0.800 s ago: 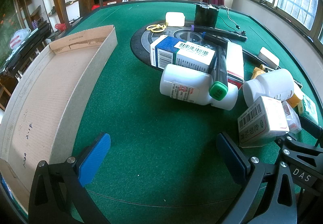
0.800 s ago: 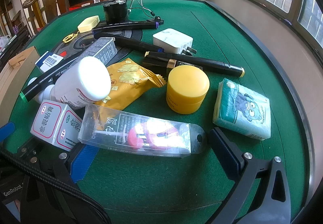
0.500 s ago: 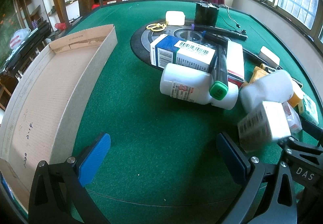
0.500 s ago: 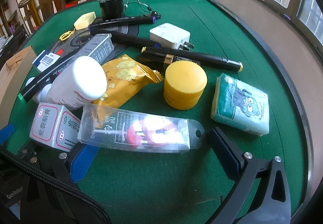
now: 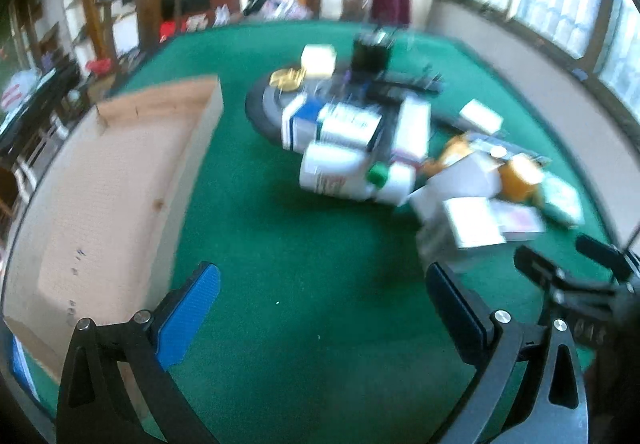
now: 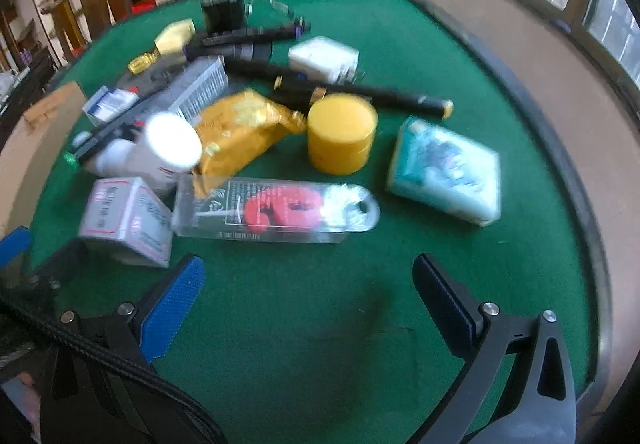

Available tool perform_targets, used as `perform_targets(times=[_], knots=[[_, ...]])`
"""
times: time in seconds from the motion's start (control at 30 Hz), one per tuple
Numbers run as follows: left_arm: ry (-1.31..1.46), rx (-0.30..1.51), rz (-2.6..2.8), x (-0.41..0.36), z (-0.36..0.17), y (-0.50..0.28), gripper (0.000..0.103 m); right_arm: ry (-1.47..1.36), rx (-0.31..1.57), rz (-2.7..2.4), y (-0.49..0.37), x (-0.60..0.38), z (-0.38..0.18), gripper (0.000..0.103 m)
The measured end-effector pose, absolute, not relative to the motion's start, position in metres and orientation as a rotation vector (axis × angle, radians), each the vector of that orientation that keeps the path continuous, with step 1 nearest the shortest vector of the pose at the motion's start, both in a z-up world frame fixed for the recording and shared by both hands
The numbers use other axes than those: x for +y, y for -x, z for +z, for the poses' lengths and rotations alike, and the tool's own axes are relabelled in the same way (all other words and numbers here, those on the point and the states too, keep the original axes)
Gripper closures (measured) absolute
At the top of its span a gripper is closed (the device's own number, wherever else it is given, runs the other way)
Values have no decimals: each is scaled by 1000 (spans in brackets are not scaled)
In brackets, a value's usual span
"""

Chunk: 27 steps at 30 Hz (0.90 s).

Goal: Organize objects
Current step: 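Move the left tool toward the white medicine box with red-bordered label, then grasp the white medicine box with the left tool while the right tool reaches the grey box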

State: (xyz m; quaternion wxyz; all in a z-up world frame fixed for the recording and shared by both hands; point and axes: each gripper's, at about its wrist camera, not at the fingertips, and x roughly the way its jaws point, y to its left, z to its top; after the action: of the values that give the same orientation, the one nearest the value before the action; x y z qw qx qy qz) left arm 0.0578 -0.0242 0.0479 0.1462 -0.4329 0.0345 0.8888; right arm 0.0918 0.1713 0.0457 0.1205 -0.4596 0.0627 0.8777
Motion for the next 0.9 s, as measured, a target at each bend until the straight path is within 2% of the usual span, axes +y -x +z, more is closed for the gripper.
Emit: perform_targets(times=[0.13,0.2,0.3,0.4,0.53,0.67,0.73,0.77,0.83,0.87,0.9], knots=[[1047,114,2595,-47,82,-80,3,981,243,2758,-131,175,106,0],[990,149,2608,-52,91,-83,2,878,356,2857,-143,182,122,0],[1002,151,2527,-49,92,-81,2,1004,465,2820,-133,191,107,0],[1049,115,2427,-34,83,-76,3,1108,454,2770,-126,193,79,0],[1017,240,2386,4,70,-77,3,1143,462,2757,-131,199,59,0],[911,371,2333,41,60,-76,3,1087,421,2766,-140,208,64,0],[876,437,2326,53,55,-69,7,1068,414,2767,-143,214,66,0],[881,456,2313,56,52,-65,12,1061,413,2768,-144,216,67,0],[928,480,2273,64,42,-55,36,1051,415,2773,-146,221,68,0],[961,481,2246,66,38,-51,58,1051,416,2775,-145,222,69,0],[1009,476,2216,69,31,-47,67,1051,417,2780,-144,223,68,0]])
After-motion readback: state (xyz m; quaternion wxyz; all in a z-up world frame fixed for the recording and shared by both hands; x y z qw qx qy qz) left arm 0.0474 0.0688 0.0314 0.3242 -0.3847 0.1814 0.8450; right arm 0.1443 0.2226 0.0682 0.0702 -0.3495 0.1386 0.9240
